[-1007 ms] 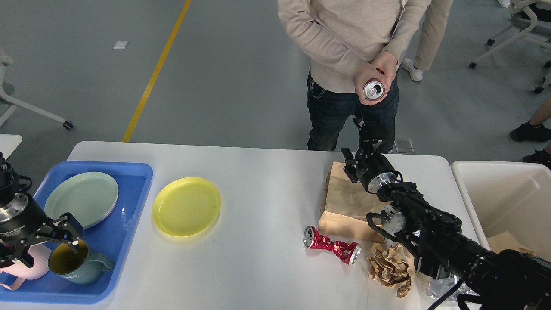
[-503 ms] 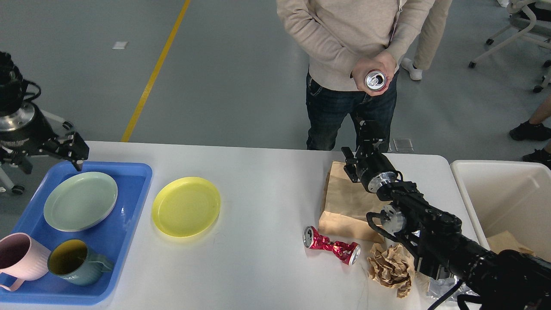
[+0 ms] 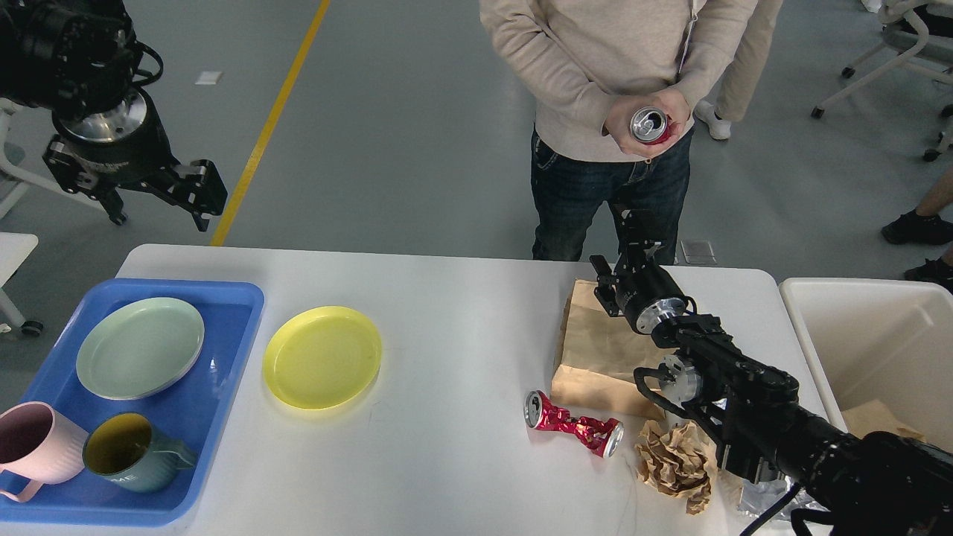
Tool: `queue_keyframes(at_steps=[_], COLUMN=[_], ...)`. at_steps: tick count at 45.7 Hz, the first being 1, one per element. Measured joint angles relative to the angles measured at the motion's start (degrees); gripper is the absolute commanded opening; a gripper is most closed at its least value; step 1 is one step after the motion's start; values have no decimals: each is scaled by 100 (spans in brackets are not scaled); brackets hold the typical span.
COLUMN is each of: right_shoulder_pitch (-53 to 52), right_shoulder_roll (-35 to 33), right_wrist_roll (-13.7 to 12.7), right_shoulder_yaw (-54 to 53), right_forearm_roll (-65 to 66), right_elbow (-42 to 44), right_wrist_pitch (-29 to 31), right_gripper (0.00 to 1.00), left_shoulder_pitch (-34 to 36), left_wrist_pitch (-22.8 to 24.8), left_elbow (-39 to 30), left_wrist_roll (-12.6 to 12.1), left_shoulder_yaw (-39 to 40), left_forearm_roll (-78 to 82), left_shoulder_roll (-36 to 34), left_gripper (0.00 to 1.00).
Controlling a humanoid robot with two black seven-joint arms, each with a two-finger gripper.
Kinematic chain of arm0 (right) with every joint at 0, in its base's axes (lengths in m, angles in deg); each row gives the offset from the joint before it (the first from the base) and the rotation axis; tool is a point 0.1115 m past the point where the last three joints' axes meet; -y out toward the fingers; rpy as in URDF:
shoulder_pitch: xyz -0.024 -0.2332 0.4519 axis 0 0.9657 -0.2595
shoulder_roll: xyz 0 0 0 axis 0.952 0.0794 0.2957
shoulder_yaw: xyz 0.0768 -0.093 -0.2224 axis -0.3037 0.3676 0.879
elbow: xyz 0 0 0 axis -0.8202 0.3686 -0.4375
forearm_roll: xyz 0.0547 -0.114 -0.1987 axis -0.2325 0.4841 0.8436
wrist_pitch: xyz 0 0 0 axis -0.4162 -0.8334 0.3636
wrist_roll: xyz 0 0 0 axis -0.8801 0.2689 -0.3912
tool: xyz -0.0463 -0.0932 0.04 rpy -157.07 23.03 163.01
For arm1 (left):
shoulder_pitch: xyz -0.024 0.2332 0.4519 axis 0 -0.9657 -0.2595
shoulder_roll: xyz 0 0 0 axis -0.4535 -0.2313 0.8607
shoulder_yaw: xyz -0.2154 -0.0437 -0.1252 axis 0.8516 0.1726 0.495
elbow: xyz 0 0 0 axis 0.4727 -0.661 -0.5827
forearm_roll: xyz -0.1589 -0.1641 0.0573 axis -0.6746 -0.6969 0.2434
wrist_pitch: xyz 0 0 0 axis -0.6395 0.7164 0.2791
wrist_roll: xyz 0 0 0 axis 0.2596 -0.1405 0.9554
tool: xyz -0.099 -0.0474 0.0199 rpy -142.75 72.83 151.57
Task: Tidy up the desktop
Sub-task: 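Open the left gripper and raise it away from the mug, then lower the left gripper to the yellow plate rim and grasp it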
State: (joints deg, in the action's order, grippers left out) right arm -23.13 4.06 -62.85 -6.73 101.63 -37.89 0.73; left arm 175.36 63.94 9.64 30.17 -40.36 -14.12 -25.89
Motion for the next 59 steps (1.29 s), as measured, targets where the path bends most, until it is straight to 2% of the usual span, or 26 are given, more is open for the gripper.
queue_keyframes(at_steps=[13,21,26,30,34,38,41,45,49,59], right_shoulder_pitch=[0,0,0,0,1,1,1,1,1,1], right_shoulder_roll=[1,2,2,2,2,0,0,1,1,1], right_wrist_roll=[0,0,0,0,0,0,0,0,0,0], right_shoulder_yaw=[0,0,0,0,0,0,0,0,0,0], right_forearm_roll=[0,0,0,0,0,0,0,0,0,0], right_elbow=[1,1,1,1,1,1,1,1,1,1], right_wrist_pitch=[2,2,3,6,6,5,4,2,0,-2], right_gripper=[100,100,100,100,100,100,100,100,100,100], left_shoulder_pitch=[-1303,-2133,-2591,-2919,-3243,-3463,-3606,-3747,-3853,-3996], left_wrist_pitch=[0,-24,-370,-920,-1718,-2411,-2767,-2972,-3019,-3039], left_elbow=[65,418,712,832,866,875,876,876,881,958], left_wrist_roll=[-74,-86,-96,-126,-362,-846,-1263,-1657,-1817,-1863], left_shoulder_yaw=[708,1259,1394,1506,1702,1912,2116,2409,2650,2916], left_forearm_roll=[-196,-289,-330,-474,-771,-974,-1061,-1102,-1108,-1113], left_shoulder_roll=[142,124,83,52,18,-10,-51,-72,-76,-78], left_gripper=[93,89,88,89,91,92,92,92,92,92])
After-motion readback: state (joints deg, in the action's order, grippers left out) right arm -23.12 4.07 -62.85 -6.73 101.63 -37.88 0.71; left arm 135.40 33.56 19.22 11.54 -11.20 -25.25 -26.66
